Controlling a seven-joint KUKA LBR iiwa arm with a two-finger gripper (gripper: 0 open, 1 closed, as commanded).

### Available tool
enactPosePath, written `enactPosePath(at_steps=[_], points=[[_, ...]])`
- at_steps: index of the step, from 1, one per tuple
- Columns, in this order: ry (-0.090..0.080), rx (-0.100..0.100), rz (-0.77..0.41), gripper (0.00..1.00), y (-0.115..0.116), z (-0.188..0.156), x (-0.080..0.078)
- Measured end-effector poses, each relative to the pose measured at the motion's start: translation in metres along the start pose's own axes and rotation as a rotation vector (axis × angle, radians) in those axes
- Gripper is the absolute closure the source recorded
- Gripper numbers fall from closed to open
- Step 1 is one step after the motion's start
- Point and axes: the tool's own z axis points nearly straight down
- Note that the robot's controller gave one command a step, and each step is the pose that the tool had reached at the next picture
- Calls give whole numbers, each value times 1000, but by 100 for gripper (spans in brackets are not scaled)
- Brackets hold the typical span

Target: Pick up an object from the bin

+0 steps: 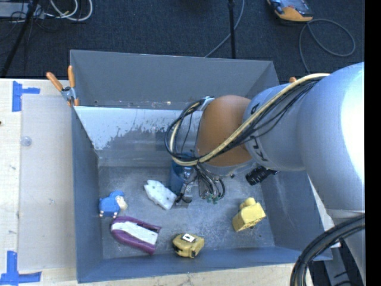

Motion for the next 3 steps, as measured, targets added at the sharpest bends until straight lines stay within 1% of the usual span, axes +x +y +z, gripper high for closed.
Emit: enactPosePath(at_steps=[1,2,3], points=[[10,3,7,100,8,-36,-5],[-4,-1,-271,0,27,-79,-43],[-2,-1,-270,0,26,-78,-42]])
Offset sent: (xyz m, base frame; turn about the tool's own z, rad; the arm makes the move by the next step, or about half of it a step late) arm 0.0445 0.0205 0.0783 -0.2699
